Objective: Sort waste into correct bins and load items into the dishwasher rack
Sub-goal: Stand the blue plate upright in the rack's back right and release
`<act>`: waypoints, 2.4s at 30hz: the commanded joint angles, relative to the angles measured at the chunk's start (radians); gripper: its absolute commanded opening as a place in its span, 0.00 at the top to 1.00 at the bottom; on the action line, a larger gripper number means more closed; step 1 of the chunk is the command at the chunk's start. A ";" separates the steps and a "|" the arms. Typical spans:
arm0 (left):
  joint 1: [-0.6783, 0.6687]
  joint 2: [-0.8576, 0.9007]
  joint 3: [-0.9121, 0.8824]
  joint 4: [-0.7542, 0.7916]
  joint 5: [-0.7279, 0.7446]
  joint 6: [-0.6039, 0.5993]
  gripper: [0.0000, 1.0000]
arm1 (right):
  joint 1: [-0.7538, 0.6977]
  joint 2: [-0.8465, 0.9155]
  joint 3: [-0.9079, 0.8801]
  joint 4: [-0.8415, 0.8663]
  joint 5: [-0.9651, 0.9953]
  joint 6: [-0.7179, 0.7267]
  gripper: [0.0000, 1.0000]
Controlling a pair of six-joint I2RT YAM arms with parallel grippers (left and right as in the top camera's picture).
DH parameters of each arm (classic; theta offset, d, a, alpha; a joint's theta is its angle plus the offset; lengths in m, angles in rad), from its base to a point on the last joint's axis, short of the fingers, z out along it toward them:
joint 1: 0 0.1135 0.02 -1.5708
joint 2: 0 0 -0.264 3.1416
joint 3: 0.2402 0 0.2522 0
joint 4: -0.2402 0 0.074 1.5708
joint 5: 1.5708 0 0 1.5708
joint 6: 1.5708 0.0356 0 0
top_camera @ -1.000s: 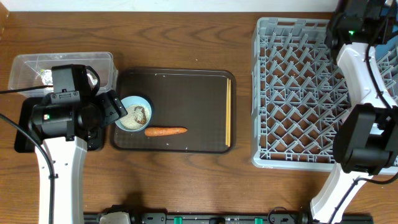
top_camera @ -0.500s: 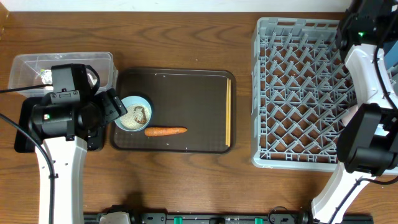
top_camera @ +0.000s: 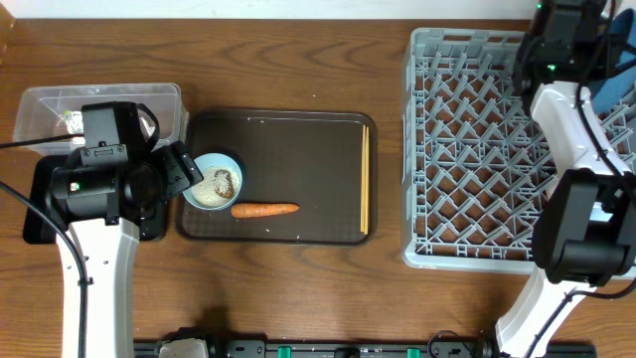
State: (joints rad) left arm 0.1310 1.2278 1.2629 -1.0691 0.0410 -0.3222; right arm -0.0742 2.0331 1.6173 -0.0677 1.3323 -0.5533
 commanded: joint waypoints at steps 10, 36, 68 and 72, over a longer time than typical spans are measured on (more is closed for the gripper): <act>0.005 0.002 -0.006 0.000 -0.016 -0.013 0.12 | 0.061 0.039 -0.049 -0.078 -0.064 0.063 0.85; 0.005 0.002 -0.006 -0.006 -0.015 -0.013 0.12 | 0.124 -0.200 -0.049 -0.559 -0.687 0.378 0.22; 0.005 0.002 -0.007 -0.006 -0.016 -0.013 0.11 | 0.814 -0.099 -0.050 -0.876 -1.109 1.068 0.36; 0.005 0.002 -0.007 -0.006 -0.016 -0.013 0.11 | 0.833 -0.042 -0.050 -0.904 -1.096 1.133 0.37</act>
State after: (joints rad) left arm 0.1310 1.2282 1.2625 -1.0729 0.0410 -0.3218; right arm 0.7464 1.9598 1.5642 -0.9611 0.1673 0.4641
